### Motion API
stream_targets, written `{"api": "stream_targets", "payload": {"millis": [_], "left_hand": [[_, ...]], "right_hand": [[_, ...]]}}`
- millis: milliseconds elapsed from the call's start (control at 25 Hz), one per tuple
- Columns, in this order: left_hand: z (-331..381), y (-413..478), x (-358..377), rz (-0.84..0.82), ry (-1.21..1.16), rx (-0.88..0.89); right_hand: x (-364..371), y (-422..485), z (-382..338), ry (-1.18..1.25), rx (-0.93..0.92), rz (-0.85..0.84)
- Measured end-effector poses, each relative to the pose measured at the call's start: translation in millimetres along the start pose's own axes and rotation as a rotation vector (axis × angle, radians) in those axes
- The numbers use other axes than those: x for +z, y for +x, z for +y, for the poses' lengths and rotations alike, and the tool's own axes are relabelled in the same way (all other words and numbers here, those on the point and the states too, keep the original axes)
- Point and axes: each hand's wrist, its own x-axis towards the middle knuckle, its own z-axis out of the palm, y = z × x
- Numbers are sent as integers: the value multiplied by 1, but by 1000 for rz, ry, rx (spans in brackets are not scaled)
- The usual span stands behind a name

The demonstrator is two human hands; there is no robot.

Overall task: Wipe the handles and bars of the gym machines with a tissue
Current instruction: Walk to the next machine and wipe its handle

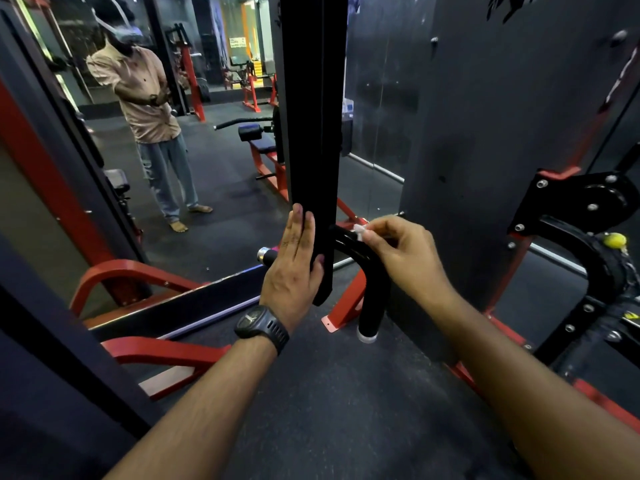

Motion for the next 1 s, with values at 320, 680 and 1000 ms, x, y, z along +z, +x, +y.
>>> {"api": "stream_targets", "payload": {"millis": [320,680,1000], "left_hand": [[-8,-2,-3,-6,42,17],[-13,-3,-3,-1,40,47],[-17,-7,4,-2,9,66]], "right_hand": [[13,-30,20,-166,-429,164],[15,-49,21,-352,-457,38],[9,-34,5,-556,-584,47]]}}
